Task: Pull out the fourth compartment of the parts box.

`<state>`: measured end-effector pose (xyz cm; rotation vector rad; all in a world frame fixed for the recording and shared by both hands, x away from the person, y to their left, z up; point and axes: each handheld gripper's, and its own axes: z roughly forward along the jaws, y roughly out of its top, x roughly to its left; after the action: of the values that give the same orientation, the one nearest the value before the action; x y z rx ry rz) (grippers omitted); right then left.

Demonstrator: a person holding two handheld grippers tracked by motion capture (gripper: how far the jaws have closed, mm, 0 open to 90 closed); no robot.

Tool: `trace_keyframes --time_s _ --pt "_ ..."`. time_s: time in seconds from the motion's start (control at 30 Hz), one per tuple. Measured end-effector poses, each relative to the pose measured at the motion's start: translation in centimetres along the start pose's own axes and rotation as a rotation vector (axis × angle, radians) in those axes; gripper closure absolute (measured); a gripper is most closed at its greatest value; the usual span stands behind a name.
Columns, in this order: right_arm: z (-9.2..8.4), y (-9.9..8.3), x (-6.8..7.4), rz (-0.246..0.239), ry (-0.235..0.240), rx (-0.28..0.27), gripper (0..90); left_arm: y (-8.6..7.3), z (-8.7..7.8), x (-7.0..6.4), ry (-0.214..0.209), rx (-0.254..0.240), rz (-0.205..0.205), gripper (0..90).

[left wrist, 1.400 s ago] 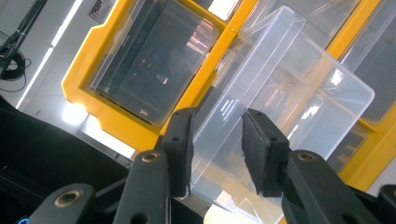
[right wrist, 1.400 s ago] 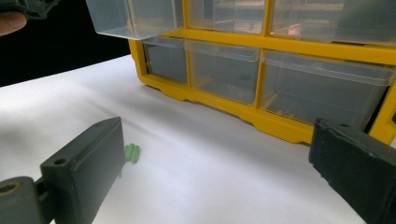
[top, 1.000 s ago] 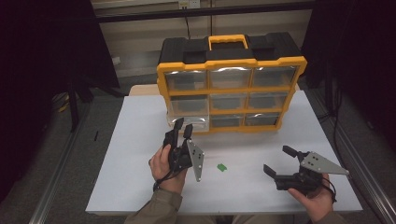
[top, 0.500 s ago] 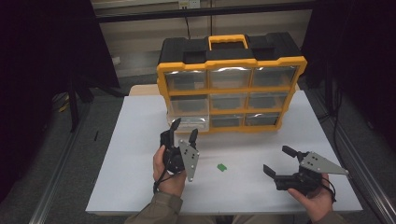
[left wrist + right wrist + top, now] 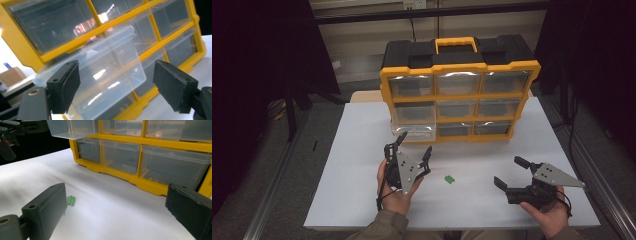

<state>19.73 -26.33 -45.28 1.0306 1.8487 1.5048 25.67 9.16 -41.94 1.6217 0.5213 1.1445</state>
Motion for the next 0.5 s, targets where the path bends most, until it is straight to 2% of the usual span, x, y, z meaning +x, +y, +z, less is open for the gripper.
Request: trace_keyframes --time_s 0.13,0.17,0.23,0.27,0.47,0.5 --pt "-0.2 -0.1 -0.1 -0.004 -0.003 0.002 3.5 -0.2 0.2 -0.5 -0.051 0.006 -0.034 20.6" --pt "-0.3 -0.1 -0.1 0.003 -0.010 0.000 3.5 -0.3 0.3 -0.7 -0.078 0.014 -0.065 19.6" --pt "-0.4 -0.1 -0.2 0.002 -0.012 -0.003 3.5 -0.4 0.4 -0.7 -0.093 0.018 -0.070 19.0" --pt "-0.4 -0.1 -0.2 0.002 -0.010 -0.002 3.5 -0.4 0.5 -0.9 -0.098 0.021 -0.097 18.0" --pt "-0.6 -0.2 -0.2 0.005 -0.017 0.001 3.5 -0.7 0.8 -1.2 -0.171 0.047 -0.125 16.2" --pt "-0.6 -0.1 -0.2 0.006 -0.015 -0.002 3.5 -0.9 1.0 -1.4 -0.192 0.056 -0.153 15.6"
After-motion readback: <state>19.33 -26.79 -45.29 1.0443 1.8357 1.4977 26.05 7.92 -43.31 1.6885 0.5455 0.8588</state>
